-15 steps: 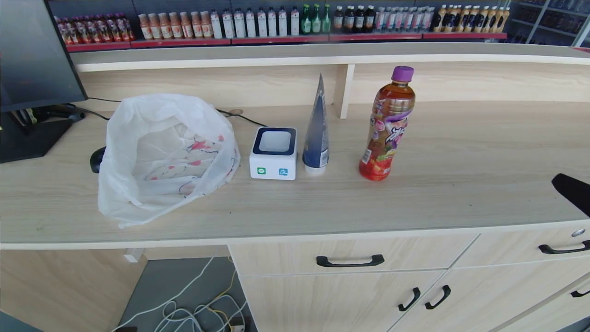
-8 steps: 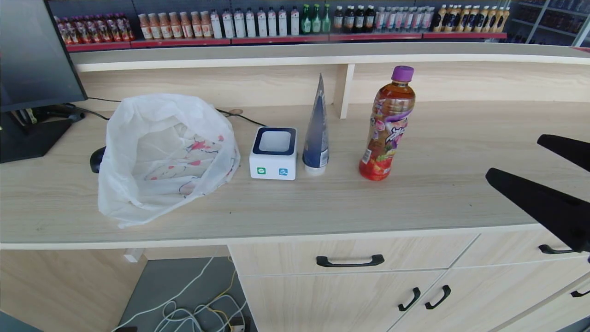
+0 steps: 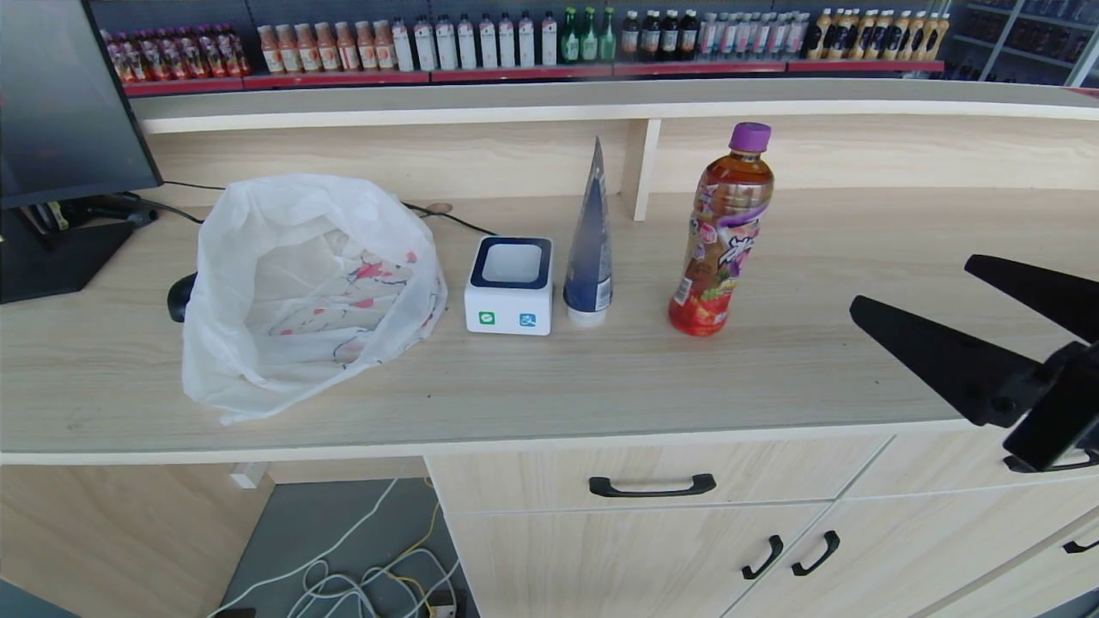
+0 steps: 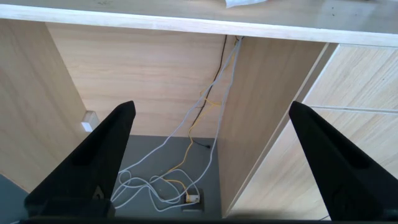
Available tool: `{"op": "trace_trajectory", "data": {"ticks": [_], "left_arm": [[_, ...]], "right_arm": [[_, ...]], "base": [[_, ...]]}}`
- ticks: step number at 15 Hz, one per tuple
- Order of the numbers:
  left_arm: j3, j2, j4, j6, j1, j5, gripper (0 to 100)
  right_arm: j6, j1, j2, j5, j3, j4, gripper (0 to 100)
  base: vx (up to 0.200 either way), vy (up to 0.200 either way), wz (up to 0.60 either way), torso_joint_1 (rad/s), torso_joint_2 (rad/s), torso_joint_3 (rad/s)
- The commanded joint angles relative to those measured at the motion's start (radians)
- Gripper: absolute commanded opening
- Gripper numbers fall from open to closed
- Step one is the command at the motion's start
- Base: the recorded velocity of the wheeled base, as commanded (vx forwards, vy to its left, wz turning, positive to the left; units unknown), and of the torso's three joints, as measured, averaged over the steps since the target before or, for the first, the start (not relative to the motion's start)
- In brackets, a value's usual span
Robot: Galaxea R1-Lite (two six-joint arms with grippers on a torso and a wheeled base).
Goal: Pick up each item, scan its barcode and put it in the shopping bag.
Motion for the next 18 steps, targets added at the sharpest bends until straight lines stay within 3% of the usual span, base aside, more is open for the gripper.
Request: {"op": "trace_trajectory", "data": {"ticks": [1,7,13,18], "left_arm": [[0.000,0.000,0.000,0.000,0.000,0.001,100],[0.000,0.000,0.000,0.000,0.000,0.000,100],[0.000,0.000,0.000,0.000,0.000,0.000,100],[0.000,0.000,0.000,0.000,0.000,0.001,100]], "right_arm": [[-0.001,0.000,0.068,-0.003,0.002,-0.036,100],[-0.006,0.000,0.158,-0.005,0.002,-0.116,100],[0.120,0.000,0.287,-0.194,-0.115,-0.117,100],[0.128,0.037,0.355,-0.198,-0.172,-0.123,100]], "base": [[0.000,0.000,0.00,0.000,0.00,0.000],[0.000,0.000,0.00,0.000,0.00,0.000],[0.000,0.000,0.00,0.000,0.00,0.000],[0.000,0.000,0.00,0.000,0.00,0.000]]}}
